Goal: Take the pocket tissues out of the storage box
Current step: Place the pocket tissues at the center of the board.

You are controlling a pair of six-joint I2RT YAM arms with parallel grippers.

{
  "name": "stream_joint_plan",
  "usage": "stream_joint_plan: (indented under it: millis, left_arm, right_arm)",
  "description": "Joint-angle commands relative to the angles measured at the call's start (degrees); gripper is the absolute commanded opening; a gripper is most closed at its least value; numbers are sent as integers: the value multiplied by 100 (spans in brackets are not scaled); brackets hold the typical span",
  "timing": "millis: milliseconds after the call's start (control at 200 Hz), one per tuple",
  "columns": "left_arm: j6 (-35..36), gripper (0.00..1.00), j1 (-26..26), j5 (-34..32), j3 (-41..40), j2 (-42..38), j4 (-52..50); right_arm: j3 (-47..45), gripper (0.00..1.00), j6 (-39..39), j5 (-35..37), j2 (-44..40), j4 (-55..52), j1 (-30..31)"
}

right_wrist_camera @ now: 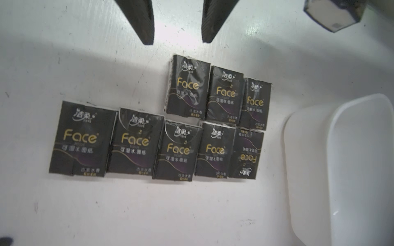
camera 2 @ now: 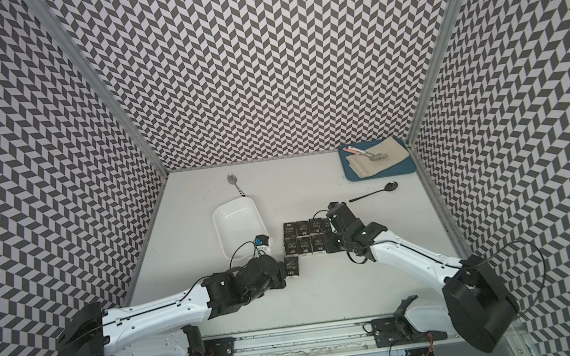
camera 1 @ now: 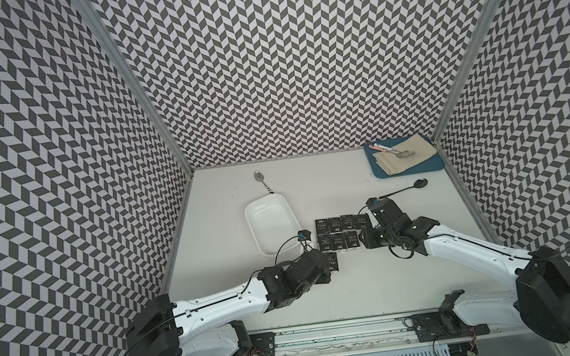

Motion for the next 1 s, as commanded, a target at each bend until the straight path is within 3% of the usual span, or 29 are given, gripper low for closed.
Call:
stream_joint_plan:
  millis: [0,300,591,711,991]
  left_arm:
    - [-393,0,-229,19,-317,104,178]
    - [-480,0,-270,-59,-500,647,664]
    - [-272,38,-102,-216,87,399,177]
    - [-98,40,266,-288,196,-12,-140]
    - [406,41,1667,-162,-17,-1025,-588]
  right_arm:
    - [-245,42,47,-76,-184,68,-25]
    - [-652,42,304,-293,-272,343,223]
    - [-697,42,847,-447,-474,549,942]
    - [-846,43,1331,-491,-476,942,1409]
    - [-902,43,2208,-389,41,1896,2369]
